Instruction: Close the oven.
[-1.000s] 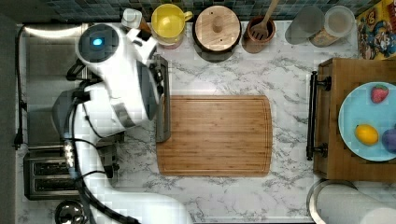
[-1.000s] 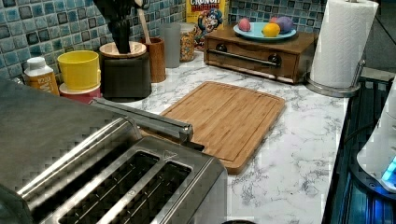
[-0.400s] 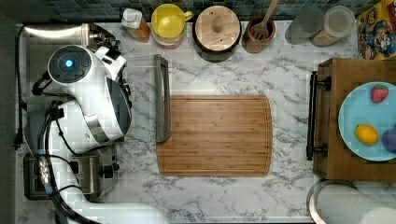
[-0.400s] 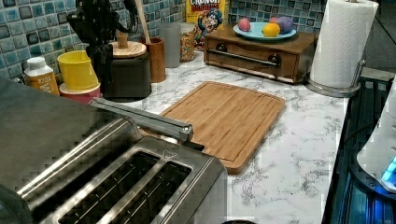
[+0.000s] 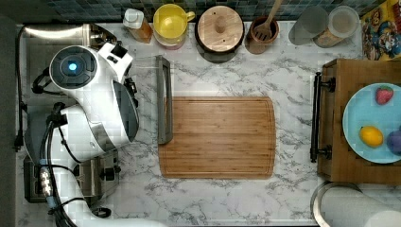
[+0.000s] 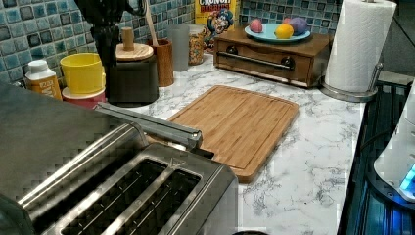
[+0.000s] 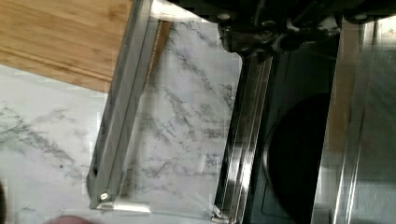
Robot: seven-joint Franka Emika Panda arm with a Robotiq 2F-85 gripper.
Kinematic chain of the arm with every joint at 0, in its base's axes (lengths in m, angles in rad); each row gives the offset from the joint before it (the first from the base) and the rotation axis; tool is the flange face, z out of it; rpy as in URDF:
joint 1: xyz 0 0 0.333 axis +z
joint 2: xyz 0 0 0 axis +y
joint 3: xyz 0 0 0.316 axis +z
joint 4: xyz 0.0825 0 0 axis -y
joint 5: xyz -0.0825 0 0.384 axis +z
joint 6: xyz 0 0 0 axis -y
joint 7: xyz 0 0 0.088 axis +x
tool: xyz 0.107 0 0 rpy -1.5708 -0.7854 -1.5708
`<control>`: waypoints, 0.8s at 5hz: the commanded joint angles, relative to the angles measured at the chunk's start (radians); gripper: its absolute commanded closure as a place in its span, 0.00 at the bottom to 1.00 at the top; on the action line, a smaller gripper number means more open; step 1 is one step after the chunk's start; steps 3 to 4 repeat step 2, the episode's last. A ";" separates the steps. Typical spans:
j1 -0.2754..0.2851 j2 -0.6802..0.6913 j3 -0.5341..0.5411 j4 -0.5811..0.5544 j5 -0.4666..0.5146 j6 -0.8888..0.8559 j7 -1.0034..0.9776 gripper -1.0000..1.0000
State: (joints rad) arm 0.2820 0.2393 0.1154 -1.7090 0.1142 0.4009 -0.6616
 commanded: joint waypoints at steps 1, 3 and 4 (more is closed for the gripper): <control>-0.019 -0.055 -0.025 0.015 0.007 0.008 -0.025 1.00; -0.010 -0.055 -0.035 0.015 0.009 0.008 -0.026 1.00; -0.010 -0.055 -0.035 0.015 0.009 0.008 -0.026 1.00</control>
